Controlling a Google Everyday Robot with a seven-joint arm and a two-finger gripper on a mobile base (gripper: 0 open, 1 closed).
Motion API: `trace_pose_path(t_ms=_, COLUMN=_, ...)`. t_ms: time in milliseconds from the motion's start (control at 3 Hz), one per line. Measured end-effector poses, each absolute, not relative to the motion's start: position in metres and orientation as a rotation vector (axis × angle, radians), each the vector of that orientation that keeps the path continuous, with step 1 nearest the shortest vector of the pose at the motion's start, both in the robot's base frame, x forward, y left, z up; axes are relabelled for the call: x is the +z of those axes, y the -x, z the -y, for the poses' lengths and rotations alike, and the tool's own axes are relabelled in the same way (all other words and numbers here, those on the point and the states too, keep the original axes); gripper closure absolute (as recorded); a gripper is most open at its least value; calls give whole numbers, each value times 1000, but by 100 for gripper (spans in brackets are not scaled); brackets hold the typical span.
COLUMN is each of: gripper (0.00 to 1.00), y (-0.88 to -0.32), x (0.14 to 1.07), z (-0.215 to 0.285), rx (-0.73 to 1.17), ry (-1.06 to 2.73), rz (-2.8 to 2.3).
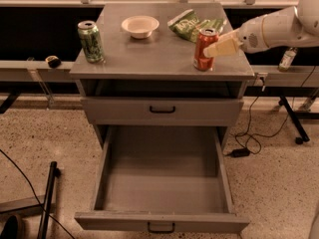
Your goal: Place coke can into middle drawer
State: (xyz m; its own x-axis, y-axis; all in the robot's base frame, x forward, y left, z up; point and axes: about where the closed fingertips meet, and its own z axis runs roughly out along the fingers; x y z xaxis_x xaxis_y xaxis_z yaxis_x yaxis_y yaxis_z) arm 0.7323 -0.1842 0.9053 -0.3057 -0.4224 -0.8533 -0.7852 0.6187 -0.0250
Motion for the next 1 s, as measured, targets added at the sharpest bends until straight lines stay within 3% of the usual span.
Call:
trace_pose_path(t_ms=667, gripper=90, y=-729, x=876, z=174, rx=634, ry=889, rz=-1948)
trace_pose_path(t_ms=1000, gripper=79, y=-729, x=876, z=174, rx=634, ry=890, rz=-1948)
